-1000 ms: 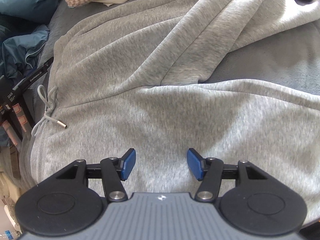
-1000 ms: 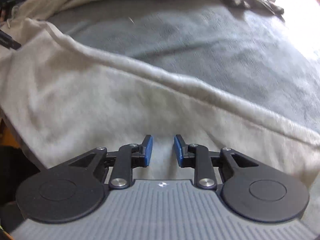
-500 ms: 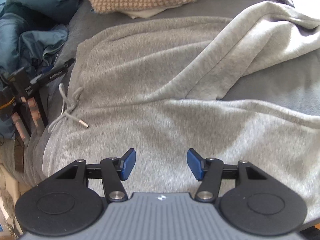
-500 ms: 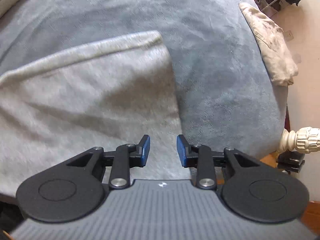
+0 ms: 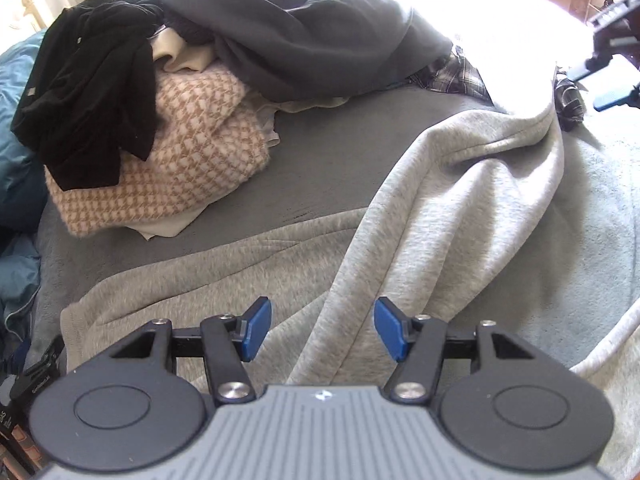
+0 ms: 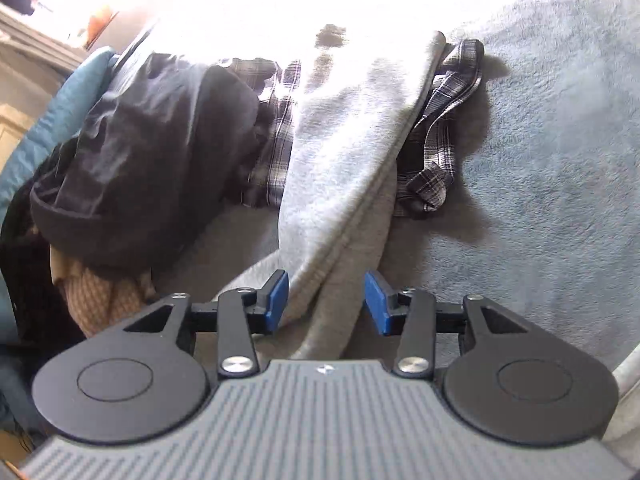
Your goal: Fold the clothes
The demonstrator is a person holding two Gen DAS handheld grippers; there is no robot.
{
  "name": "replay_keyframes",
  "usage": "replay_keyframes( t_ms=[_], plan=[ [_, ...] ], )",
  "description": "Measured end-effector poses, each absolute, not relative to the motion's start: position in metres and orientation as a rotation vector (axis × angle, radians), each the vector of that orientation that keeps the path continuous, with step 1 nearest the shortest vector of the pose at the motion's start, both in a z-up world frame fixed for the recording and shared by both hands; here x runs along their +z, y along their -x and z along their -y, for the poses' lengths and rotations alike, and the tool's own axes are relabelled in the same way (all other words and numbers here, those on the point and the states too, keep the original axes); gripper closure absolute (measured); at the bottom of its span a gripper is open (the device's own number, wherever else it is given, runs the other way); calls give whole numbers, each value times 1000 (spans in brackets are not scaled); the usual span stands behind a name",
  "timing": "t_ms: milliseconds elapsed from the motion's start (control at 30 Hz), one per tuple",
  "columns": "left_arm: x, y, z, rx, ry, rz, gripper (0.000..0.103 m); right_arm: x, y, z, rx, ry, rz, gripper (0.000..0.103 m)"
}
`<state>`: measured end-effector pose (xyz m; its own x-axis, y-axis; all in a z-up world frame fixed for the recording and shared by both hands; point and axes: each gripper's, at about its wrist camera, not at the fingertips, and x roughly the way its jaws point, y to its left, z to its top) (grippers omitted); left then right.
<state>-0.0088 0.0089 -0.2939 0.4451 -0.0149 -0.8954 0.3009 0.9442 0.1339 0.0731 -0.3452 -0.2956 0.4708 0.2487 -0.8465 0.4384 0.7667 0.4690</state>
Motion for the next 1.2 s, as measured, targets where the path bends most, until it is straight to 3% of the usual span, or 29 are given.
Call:
replay_keyframes(
  t_ms=[167, 267, 400, 467, 533, 667, 867, 1133, 1200],
  plan=[
    [-309, 1, -14, -224, -253, -1139, 47, -321, -107, 357, -311, -910, -1112, 56],
    [-313, 1, -19, -244, -217, -1135, 55, -337, -116, 367, -426, -982, -1114, 55],
    [-316, -2, -26, -282, -191, -1128, 79, -354, -120, 378, -514, -1071, -1071, 55],
    [-316, -4, -29, -296, -178, -1124, 82, -356, -123, 379, -512, -1080, -1059, 56],
    [-315, -5, -29, -316, -186, -1116, 82, -354, -128, 379, -500, -1077, -1055, 60],
    [-315, -6, -26, -351, -230, -1104, 82, -346, -134, 378, -462, -1064, -1013, 79],
    [-320, -7, -19, -381, -281, -1098, 73, -350, -133, 390, -542, -1081, -998, 76],
    [-322, -7, -15, -389, -291, -1079, 72, -366, -146, 403, -525, -1070, -963, 72],
    [-321, -7, -13, -387, -297, -1075, 72, -360, -152, 401, -504, -1016, -936, 87]
  ],
)
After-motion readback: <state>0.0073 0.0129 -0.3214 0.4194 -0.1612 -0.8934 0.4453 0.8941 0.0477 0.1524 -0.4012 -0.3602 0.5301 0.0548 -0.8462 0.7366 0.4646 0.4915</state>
